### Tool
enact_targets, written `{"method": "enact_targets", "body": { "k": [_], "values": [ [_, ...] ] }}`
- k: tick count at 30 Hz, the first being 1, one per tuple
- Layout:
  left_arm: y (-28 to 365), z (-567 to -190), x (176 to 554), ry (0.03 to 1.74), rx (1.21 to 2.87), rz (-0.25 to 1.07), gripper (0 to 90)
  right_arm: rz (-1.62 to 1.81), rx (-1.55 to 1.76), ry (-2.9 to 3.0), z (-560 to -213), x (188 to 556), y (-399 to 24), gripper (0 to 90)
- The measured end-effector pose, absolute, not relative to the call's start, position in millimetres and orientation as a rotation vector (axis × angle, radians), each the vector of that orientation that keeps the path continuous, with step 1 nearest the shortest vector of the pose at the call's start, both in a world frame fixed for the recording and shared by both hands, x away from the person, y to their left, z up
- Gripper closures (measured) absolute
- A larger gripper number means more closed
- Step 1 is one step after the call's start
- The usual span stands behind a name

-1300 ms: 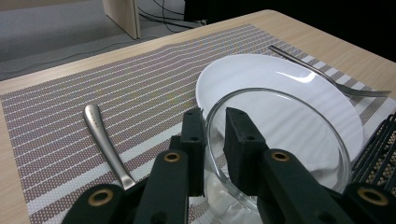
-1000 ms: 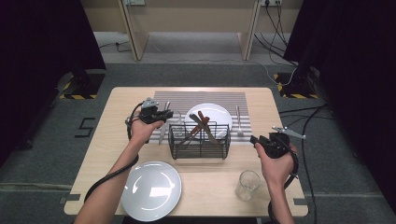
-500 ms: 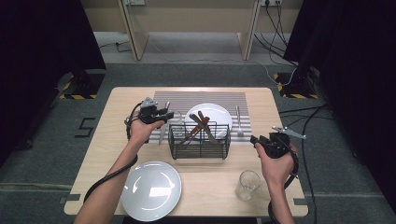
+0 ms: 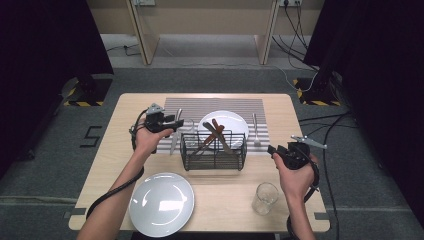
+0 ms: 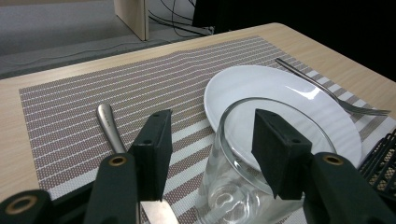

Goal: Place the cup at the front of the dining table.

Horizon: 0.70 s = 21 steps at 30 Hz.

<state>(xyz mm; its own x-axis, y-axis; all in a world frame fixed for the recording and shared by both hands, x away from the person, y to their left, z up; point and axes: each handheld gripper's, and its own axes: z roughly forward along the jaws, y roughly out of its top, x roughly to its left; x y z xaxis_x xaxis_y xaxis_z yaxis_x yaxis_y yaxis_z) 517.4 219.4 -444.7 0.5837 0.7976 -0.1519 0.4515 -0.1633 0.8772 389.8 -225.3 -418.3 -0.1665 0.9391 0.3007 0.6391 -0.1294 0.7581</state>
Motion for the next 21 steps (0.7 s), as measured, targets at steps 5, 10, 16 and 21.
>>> {"method": "enact_targets", "body": {
  "k": [5, 10, 16, 21],
  "values": [
    [223, -442, 513, 1.02, 1.806, 0.431, 46.3, 1.195, 1.762, 1.798, -419, 390, -225, 57.6],
    [226, -440, 509, 1.015, 1.806, 0.436, 45.3, 1.194, 1.762, 1.799, -419, 390, -225, 57.6],
    [228, -436, 504, 1.018, 1.813, 0.444, 42.4, 1.194, 1.759, 1.8, -419, 390, -225, 57.4],
    [230, -434, 499, 1.019, 1.806, 0.455, 42.1, 1.194, 1.76, 1.797, -419, 390, -226, 57.3]
  ]
}}
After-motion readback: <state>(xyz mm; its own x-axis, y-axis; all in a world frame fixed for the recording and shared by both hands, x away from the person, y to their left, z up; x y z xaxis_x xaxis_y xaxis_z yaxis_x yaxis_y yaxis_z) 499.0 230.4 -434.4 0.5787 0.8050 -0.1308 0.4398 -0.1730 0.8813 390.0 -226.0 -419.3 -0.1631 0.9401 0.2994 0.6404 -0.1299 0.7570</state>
